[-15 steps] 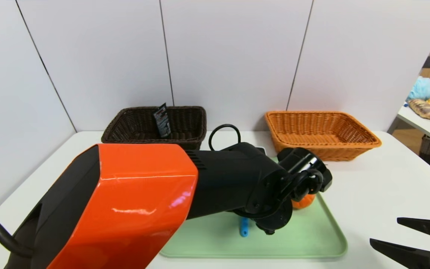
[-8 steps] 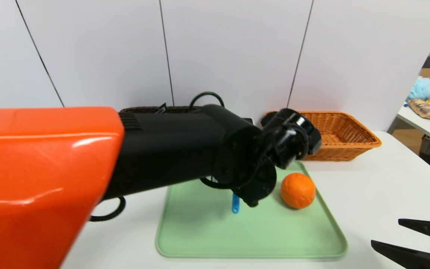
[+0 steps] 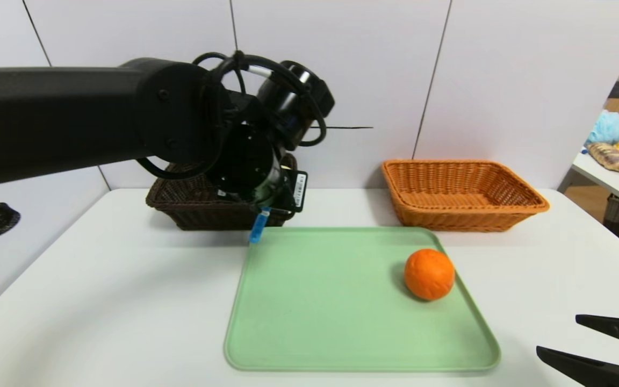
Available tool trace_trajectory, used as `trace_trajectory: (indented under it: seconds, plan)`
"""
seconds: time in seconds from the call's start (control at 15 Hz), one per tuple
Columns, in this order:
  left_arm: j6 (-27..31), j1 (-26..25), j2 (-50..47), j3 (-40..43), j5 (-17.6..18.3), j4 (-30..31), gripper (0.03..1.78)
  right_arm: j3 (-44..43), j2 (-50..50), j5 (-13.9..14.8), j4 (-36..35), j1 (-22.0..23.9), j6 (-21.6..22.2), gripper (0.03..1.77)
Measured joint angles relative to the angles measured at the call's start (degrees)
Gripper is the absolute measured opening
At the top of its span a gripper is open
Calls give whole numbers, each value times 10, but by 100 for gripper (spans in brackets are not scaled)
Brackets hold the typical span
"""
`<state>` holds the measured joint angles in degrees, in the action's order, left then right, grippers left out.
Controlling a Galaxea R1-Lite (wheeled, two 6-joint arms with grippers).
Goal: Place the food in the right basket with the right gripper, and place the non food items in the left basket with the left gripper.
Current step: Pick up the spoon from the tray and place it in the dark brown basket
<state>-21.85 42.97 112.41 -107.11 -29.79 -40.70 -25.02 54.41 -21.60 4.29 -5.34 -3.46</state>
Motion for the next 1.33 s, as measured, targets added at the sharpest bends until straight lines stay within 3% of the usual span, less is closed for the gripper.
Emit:
trace_trajectory:
  seconds: [0.4, 0.6, 1.0, 1.13, 1.33]
  plan:
    - [271, -110, -66, 53, 194, 3, 11, 5, -9, 0, 1, 0, 1, 170]
    - [401, -157, -74, 60, 250, 7, 11, 5, -13, 0, 1, 0, 1, 170]
    - [664, -256, -60, 56, 438, 17, 11, 5, -15, 0, 1, 0, 2, 170]
    - [737, -283, -45, 52, 496, 24, 11, 5, -14, 1, 1, 0, 2, 170]
    - [801, -307, -13, 28, 544, 26, 11, 6, -15, 1, 1, 0, 2, 170]
